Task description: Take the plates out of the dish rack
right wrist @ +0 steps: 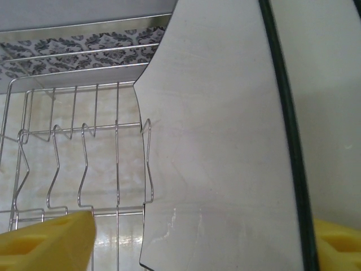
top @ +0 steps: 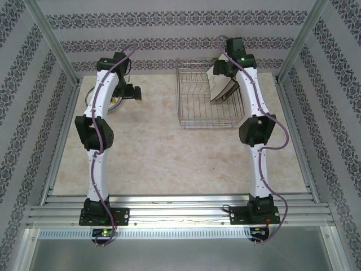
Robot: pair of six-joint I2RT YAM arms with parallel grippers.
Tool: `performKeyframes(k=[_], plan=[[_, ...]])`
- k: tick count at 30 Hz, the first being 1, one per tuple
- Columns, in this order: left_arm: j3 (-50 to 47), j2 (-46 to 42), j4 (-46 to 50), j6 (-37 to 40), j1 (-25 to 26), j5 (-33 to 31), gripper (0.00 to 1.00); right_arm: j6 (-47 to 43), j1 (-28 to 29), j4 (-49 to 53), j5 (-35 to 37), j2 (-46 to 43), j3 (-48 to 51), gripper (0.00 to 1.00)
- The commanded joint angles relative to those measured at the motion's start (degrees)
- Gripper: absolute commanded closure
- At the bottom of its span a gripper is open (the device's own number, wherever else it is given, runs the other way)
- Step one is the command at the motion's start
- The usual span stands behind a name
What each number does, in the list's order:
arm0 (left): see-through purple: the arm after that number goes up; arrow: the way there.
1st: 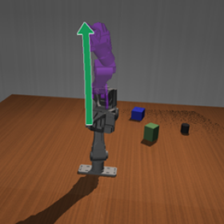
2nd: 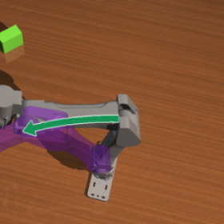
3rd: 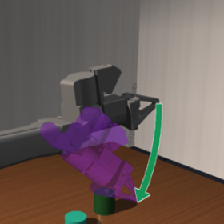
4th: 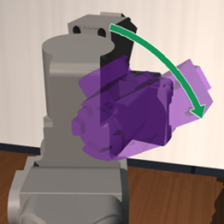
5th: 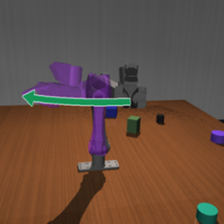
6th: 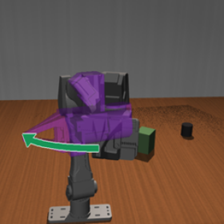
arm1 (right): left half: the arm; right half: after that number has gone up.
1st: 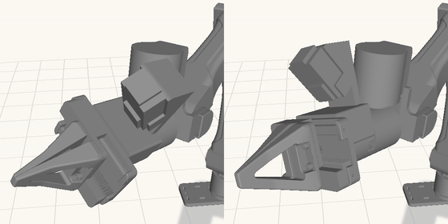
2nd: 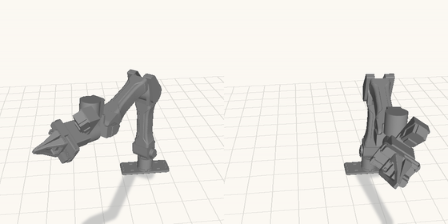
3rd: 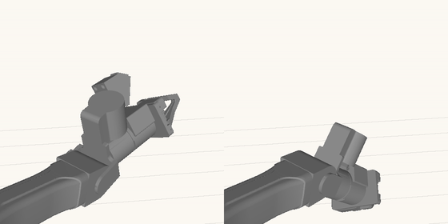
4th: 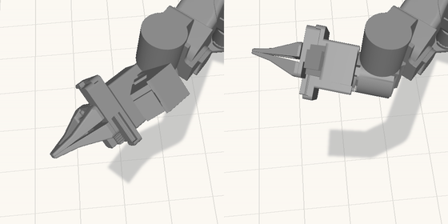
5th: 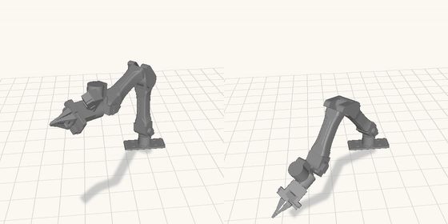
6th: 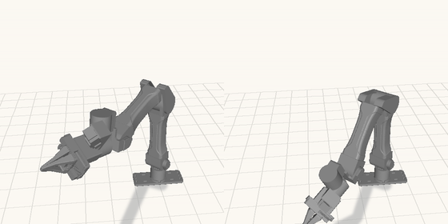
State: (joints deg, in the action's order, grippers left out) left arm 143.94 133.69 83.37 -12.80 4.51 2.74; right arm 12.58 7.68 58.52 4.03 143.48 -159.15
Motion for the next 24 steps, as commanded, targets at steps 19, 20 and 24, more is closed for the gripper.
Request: performKeyframes(k=[19, 20, 24], plan=[[1.7, 1.3, 3.1, 1.1, 0.3, -2.3, 0.0, 3.4, 0.7, -2.0, -0.8, -2.1, 1.9, 0.82], [1.7, 1.2, 3.1, 1.1, 0.3, -2.3, 0.0, 3.4, 0.7, -2.1, -0.7, -2.3, 2.2, 0.84], [1.7, 1.0, 3.1, 1.1, 0.3, -2.3, 0.0, 3.5, 0.8, -2.1, -0.3, -3.0, 2.4, 0.93]])
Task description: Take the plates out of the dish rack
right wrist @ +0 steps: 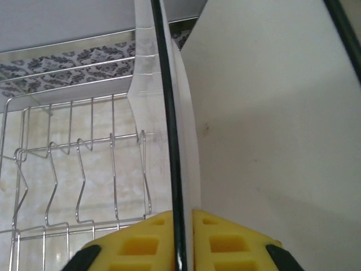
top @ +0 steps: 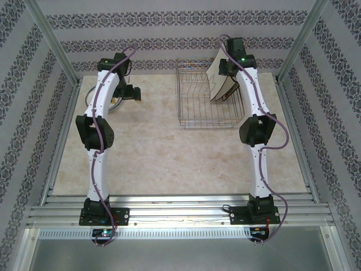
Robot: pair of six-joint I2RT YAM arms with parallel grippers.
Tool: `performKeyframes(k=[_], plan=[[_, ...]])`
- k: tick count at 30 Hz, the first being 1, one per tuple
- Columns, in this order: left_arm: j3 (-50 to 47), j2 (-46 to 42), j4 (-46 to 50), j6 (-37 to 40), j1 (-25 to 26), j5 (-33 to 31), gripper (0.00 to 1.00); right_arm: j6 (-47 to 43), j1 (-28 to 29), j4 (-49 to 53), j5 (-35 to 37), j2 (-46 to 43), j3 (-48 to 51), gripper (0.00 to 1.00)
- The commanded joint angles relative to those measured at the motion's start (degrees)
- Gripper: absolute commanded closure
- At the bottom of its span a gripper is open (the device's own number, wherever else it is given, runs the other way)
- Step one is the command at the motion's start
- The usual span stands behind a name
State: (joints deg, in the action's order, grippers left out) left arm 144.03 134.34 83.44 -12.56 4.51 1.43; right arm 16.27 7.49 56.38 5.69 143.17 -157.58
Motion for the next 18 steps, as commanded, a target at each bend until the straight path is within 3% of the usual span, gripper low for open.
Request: performKeyframes(k=[1, 4, 18], plan=[[1.6, 0.3, 3.0, 0.9, 0.3, -1.0, 0.0, -0.1, 1.0, 0.0, -1.6, -2.8, 0.9, 0.96], [1.2, 0.1, 3.0, 0.9, 0.3, -1.5, 0.0, 0.0, 1.0, -0.1, -1.2, -3.2, 1.0, 1.0], [0.5, 0.0, 3.0, 0.8, 0.3, -2.2, 0.0, 0.2, 1.1, -0.1, 4.0, -6.8, 1.6, 1.0]])
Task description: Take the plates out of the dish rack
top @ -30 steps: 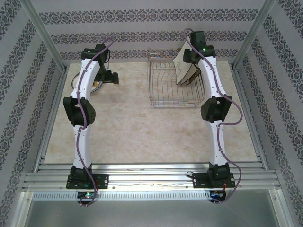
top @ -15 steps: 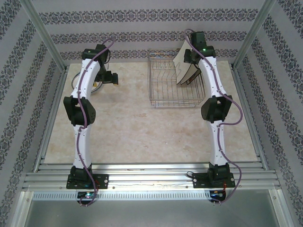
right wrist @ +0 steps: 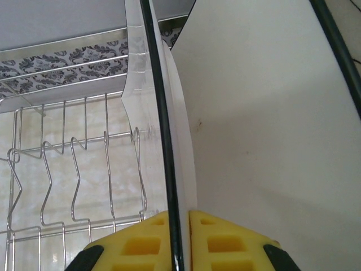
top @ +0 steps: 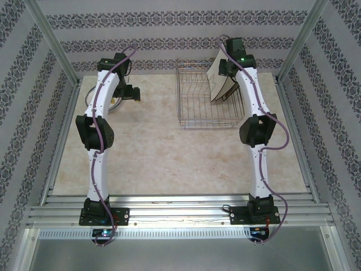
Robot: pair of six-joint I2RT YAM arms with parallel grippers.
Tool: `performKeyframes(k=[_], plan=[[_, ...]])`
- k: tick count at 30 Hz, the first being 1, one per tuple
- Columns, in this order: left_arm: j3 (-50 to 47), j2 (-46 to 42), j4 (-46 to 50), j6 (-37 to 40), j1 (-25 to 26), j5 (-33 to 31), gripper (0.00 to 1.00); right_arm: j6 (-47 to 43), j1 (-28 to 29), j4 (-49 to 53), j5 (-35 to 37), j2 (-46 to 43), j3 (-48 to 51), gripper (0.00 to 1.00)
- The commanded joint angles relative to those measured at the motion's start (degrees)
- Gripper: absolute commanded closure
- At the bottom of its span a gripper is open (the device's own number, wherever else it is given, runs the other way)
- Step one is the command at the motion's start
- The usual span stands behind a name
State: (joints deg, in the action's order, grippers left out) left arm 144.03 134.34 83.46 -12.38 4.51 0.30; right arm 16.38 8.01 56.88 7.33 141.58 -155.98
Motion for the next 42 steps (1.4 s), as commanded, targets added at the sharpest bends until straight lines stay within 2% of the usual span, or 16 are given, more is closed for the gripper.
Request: performKeyframes(k=[1, 14, 29, 37, 42], plan=[[0.5, 0.0, 2.9, 0.7, 0.3, -1.0, 0.0, 0.1, 0.6, -0.6, 2.8, -5.6, 0.1, 1.0], [-1.8, -1.1, 2.1, 0.5, 0.3, -1.4, 0.0, 0.6, 0.3, -1.4, 7.2, -10.4, 2.3, 1.0], [-9.9, -6.3, -1.7, 0.3, 0.4, -1.3, 0.0, 0.1, 0.7, -3.9, 10.6, -15.9, 4.9, 1.0], [-12.4, -7.9, -2.4, 0.1, 0.4, -1.8, 0.0, -1.5, 0.7, -4.0, 10.7, -19.5, 4.7, 1.0], [-15.0, -9.5, -3.9, -0.3, 0.5, -1.4, 0.0, -0.8, 0.6, -3.5, 8.1, -22.8, 5.9, 1.0]])
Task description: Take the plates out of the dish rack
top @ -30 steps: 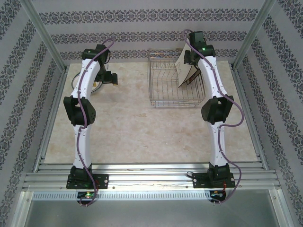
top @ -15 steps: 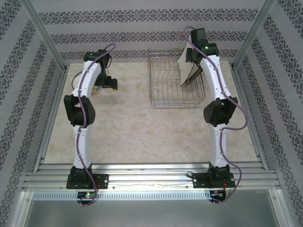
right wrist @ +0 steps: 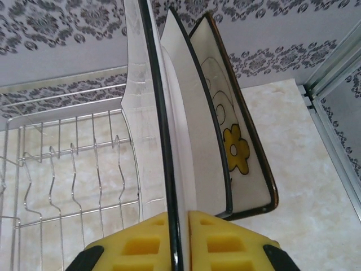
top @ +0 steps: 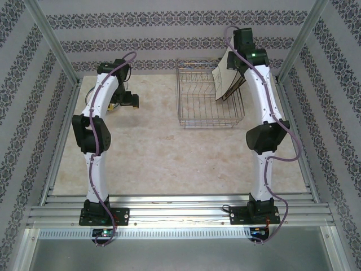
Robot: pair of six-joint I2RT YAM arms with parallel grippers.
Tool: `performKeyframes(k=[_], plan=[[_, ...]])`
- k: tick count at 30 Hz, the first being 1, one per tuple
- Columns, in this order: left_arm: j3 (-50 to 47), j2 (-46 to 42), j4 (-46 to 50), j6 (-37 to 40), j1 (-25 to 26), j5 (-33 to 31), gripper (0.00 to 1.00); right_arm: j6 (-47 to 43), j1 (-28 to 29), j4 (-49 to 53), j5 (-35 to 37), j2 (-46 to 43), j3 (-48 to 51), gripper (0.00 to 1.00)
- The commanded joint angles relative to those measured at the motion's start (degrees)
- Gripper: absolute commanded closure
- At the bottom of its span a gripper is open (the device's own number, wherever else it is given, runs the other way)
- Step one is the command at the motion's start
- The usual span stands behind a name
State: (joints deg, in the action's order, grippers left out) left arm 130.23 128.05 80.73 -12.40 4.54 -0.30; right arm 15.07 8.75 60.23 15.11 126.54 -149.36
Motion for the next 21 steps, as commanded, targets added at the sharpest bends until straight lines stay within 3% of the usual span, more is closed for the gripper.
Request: performKeyframes(k=[1, 5, 9, 16, 21], plan=[[-1.7, -3.4, -1.4, -0.3, 0.5, -0.8, 0.0, 1.0, -0.2, -6.9, -0.6, -8.6, -0.3, 1.0], [-3.3, -4.2, -2.6, -0.6, 0.7, -0.2, 0.0, 5.7, -2.3, -10.2, -10.2, -13.1, 6.3, 1.0], [-4.6, -5.2, -3.8, -0.8, 0.9, 0.9, 0.0, 15.1, -6.8, -19.7, -28.2, -20.2, 19.7, 1.0], [-6.7, -7.0, -5.2, -1.0, 1.3, 1.3, 0.0, 33.2, -12.6, -56.3, -52.5, -35.2, 55.5, 1.0], [-9.1, -8.7, -6.4, -1.0, 1.4, 1.2, 0.0, 39.6, -12.9, -71.0, -59.7, -41.2, 71.8, 1.0]])
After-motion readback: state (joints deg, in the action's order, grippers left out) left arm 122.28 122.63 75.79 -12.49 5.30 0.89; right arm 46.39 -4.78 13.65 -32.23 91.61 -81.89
